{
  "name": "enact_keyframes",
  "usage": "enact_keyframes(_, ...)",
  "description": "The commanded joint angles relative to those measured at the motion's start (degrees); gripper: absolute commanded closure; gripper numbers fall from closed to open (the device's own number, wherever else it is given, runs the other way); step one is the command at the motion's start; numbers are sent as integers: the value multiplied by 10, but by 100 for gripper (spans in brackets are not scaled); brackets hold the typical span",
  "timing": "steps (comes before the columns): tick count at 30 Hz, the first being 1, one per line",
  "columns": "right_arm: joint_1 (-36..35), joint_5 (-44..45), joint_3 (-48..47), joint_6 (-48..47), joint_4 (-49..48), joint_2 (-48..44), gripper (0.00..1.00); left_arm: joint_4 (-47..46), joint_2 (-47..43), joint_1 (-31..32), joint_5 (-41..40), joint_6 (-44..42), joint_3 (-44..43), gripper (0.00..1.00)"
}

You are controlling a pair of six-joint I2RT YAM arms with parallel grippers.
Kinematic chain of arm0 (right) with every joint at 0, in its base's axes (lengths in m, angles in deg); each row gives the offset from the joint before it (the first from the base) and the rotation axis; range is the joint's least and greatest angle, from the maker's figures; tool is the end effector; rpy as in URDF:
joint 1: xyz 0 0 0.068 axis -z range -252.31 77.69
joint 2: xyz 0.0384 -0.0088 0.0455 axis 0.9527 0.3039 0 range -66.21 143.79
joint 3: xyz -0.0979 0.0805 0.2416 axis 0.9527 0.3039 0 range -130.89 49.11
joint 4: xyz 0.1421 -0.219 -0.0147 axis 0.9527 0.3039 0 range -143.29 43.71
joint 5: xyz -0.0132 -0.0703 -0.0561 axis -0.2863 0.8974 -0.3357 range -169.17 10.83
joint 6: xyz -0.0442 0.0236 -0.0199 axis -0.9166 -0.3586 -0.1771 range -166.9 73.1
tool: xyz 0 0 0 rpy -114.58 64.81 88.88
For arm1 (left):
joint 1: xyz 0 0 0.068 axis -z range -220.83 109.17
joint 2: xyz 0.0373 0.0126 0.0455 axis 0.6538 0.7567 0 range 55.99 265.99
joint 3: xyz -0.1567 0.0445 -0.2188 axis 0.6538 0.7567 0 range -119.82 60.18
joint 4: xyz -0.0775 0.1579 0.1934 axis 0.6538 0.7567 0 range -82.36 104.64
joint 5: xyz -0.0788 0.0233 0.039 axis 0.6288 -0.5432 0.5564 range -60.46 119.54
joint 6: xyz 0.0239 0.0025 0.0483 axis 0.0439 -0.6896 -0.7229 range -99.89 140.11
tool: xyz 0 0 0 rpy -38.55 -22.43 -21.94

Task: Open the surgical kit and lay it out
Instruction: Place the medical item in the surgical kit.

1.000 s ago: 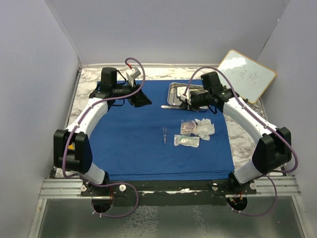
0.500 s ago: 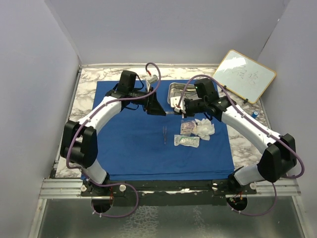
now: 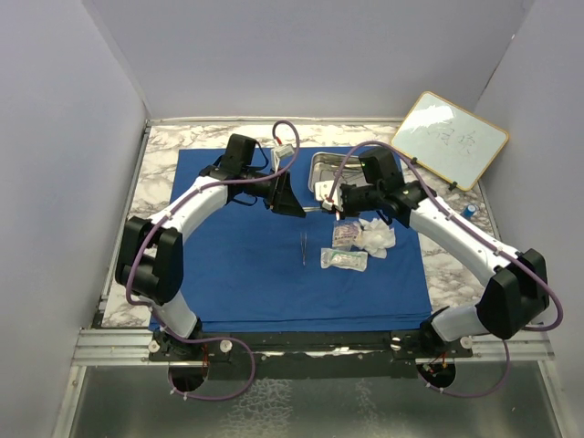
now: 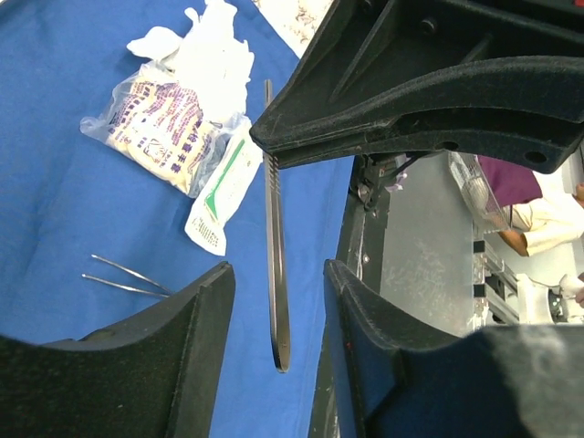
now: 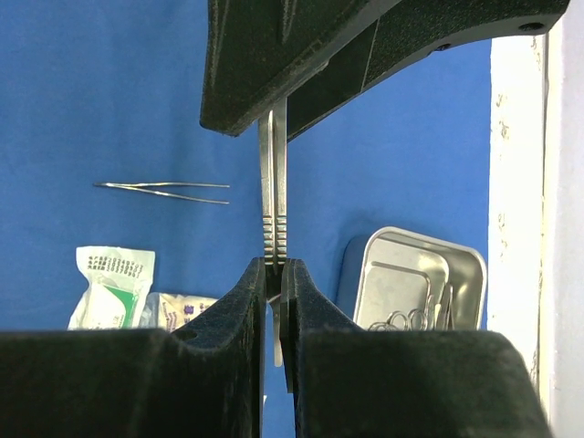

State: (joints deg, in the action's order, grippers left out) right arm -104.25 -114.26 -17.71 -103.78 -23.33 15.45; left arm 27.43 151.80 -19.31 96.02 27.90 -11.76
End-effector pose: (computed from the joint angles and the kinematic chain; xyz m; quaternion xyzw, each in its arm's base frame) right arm 0.2498 0.1798 0.2973 -0.6988 0.5477 0.1927 0.4179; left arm 0.3219 -0.1619 0.2709 0.3060 0.7377 -0.5708 0.1909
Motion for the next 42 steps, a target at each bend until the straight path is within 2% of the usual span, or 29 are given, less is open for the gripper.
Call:
enact_keyframes(1,-5,9,11,-8,-15,-16,99,7,7,5,14,-7,-20,56)
enact_keyframes(11,-7,1,25,-8,-20,-16,99,9,8,10,-8,-14,-16,70)
enact_keyframes(25,-7,-8,33,23,-36,-19,99,5,-1,13,-42,-23,-1,99)
enact_keyframes(29,-6,14,31,75,-53,-18,99,-7,-11,13,-45,-26,3,100)
enact_keyframes(36,2,34,27,158,-82,-25,86,-39,-35,8,-65,-35,7,100)
enact_keyframes(39,8,35,23,183,-89,-26,73,-56,-44,3,-74,-30,12,100)
enact_keyframes(42,15,37,20,202,-94,-29,66,-76,-51,-8,-76,-16,22,100)
